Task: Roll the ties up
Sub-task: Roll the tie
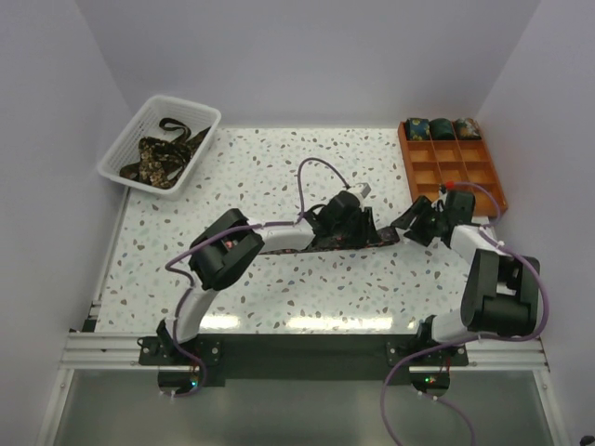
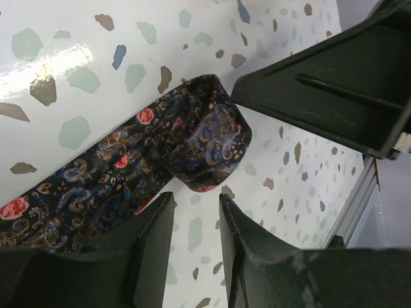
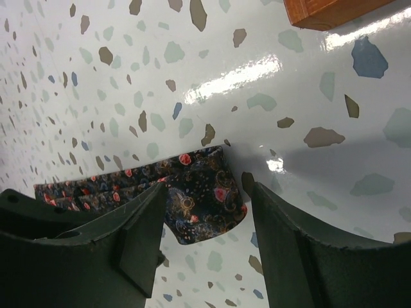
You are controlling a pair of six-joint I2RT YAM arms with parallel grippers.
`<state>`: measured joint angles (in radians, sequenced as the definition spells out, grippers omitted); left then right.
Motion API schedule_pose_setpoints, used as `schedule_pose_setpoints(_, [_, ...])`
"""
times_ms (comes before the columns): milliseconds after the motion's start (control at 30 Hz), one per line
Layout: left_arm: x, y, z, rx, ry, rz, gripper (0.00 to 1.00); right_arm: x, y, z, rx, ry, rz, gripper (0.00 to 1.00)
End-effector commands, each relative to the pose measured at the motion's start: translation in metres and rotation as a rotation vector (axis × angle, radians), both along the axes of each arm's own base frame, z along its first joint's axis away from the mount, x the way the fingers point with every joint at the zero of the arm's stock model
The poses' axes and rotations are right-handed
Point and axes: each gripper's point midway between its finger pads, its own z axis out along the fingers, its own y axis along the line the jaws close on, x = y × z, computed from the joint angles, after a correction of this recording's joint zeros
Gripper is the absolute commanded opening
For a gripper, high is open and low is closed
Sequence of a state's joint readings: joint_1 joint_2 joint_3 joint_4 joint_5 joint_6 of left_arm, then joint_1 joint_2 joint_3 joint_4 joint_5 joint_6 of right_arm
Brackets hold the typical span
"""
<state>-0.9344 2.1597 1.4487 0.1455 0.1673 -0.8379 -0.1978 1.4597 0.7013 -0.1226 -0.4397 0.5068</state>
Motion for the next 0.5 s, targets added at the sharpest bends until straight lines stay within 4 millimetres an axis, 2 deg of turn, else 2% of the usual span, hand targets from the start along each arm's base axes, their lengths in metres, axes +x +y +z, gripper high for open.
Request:
schedule_pose_setpoints(0, [0.007, -0.014, 0.011, -0.029, -0.012, 0.004, 0.39, 0.006, 0.003, 0.002, 0.03, -0.038, 0.005, 0.59])
schedule_pose_setpoints(333, [0.019, -0.018, 0.005, -0.024, -0.027, 0.047, 0.38, -0.002, 0.015, -0.007, 0.107, -0.021, 0.022, 0.55])
schedule_pose_setpoints(467, [0.023, -0.021, 0.001, -0.011, -0.027, 0.053, 0.36, -0.002, 0.017, -0.004, 0.114, -0.044, 0.028, 0.54])
